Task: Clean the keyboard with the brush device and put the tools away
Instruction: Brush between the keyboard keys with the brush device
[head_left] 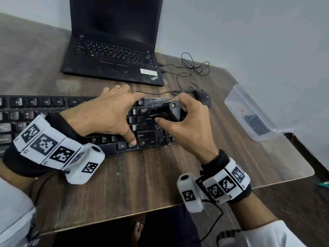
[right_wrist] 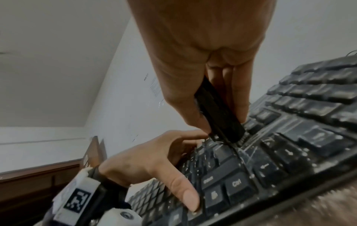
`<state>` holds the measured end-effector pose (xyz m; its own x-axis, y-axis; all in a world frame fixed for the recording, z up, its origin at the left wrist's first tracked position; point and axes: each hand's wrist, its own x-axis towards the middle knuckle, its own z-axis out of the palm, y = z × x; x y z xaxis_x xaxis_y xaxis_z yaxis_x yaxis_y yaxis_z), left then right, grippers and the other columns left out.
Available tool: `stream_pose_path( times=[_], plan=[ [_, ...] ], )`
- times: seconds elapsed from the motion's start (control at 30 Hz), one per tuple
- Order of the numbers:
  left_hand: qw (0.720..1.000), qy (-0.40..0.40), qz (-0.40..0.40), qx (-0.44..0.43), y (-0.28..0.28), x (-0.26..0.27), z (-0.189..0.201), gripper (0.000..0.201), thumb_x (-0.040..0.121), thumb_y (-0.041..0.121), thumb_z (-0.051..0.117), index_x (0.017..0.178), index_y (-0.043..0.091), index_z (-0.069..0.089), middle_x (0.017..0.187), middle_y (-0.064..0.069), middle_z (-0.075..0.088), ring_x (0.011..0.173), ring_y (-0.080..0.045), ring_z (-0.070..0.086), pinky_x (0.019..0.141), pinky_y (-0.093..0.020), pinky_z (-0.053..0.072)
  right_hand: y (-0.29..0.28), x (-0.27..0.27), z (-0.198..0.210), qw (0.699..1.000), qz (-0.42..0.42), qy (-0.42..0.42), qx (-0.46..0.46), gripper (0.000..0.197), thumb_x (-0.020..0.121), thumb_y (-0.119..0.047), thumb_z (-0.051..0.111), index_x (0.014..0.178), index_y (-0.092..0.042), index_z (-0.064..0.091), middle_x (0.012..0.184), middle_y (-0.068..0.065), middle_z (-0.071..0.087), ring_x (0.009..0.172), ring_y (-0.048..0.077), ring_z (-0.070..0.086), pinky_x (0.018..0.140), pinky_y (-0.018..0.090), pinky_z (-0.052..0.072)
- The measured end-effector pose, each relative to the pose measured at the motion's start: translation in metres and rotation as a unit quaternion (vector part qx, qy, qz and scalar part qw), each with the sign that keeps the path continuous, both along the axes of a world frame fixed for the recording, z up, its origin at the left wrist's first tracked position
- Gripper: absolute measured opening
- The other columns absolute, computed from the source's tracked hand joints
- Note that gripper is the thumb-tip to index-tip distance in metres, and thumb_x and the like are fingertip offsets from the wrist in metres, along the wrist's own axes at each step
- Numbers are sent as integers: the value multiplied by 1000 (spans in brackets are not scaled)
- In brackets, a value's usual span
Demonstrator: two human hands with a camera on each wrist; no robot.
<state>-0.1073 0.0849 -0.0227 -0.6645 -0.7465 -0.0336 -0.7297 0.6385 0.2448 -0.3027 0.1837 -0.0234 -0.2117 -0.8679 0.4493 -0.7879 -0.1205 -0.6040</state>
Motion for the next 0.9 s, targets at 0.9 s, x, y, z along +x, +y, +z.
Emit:
stream_pose_path(
  times=[0.9],
  plan=[
    [1000,-7,14,22,4,-1,6,139,45,63,93,159,31,21,113,6,37,106,-12,30,102,-38,33,7,11,-8,998,-27,-35,35,36,75,-23,88,75,-32,53,70,-14,64,63,-1,60,55,13,43]
  ],
)
